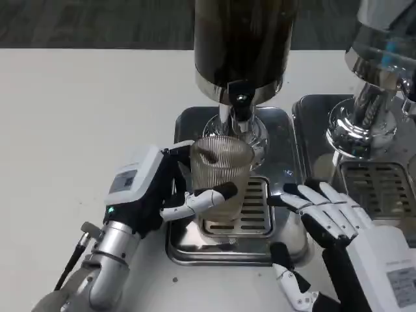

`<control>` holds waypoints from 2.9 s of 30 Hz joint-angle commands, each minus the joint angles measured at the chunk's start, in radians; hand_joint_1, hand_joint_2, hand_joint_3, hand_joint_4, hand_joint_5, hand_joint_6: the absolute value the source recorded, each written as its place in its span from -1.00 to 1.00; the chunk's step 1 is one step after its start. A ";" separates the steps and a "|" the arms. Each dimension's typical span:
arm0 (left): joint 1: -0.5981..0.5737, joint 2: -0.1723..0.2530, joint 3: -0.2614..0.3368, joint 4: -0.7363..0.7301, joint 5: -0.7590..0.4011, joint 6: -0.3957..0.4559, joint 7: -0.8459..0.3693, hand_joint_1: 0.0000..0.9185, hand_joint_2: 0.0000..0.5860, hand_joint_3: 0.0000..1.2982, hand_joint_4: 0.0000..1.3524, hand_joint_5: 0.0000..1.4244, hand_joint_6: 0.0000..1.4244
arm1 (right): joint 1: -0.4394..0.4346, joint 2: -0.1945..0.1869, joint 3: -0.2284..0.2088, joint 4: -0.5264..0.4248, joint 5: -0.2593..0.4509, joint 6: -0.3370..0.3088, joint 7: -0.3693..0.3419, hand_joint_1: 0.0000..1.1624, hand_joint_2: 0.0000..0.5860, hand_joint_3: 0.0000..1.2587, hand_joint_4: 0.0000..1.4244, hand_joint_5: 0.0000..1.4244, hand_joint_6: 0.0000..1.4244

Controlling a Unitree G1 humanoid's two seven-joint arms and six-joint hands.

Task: Grasp the cup under the faucet to collect the drink, then remove the cup.

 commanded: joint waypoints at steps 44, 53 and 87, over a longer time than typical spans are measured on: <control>0.016 -0.028 -0.022 -0.008 -0.051 -0.066 -0.140 -0.75 -0.59 -0.32 -0.21 0.08 0.20 | -0.002 0.014 -0.012 -0.030 0.048 0.011 0.055 -0.49 0.63 -0.46 -0.72 -0.81 -0.77; 0.004 -0.037 -0.026 0.006 -0.054 -0.060 -0.162 -0.75 -0.59 -0.32 -0.20 0.08 0.20 | -0.005 0.018 -0.012 -0.028 0.050 0.011 0.053 -0.49 0.63 -0.46 -0.72 -0.81 -0.77; 0.053 0.026 0.028 -0.091 -0.119 -0.060 -0.234 -1.00 -0.77 -0.67 -0.51 -0.23 -0.19 | -0.036 0.039 0.006 0.021 0.075 -0.002 0.044 -0.50 0.63 -0.46 -0.70 -0.79 -0.74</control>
